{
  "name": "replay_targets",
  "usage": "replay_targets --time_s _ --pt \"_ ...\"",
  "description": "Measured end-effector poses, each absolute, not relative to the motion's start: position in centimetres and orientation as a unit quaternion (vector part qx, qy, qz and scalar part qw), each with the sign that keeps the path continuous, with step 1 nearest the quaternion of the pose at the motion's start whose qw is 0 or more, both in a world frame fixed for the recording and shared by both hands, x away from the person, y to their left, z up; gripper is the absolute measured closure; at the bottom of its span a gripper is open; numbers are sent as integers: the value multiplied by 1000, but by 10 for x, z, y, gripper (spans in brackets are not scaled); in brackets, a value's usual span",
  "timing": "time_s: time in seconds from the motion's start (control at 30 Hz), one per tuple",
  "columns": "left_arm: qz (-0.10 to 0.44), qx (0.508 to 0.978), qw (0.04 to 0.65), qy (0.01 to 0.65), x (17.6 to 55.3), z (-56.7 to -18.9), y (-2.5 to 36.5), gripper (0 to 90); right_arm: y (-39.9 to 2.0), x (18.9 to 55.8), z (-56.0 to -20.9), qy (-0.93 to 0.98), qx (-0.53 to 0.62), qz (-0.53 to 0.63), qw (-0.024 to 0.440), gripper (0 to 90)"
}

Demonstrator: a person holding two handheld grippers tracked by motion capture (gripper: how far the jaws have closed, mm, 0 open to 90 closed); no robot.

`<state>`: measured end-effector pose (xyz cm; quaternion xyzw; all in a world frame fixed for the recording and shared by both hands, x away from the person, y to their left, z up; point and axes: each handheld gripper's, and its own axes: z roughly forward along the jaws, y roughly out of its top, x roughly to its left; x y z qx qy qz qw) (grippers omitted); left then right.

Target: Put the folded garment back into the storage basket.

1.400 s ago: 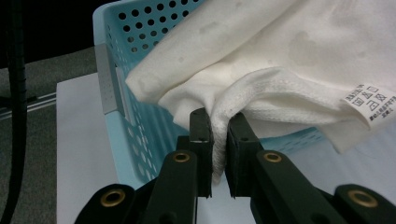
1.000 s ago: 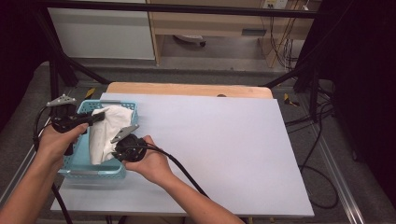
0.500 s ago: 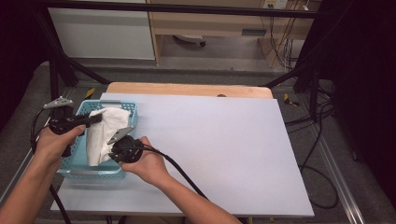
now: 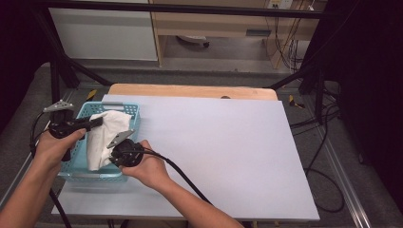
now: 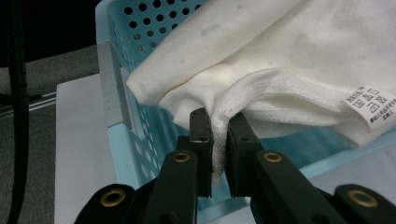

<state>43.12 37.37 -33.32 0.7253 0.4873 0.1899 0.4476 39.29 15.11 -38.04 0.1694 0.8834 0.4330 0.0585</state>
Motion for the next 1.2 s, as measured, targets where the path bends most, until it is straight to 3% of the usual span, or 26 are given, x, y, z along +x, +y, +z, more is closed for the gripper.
replay_targets --time_s 0.83,1.2 --pt "192 723 439 497 427 -340 386 695 160 391 -390 883 172 434 50 830" --pt "189 724 431 504 449 -342 385 679 163 404 -385 879 187 435 55 829"
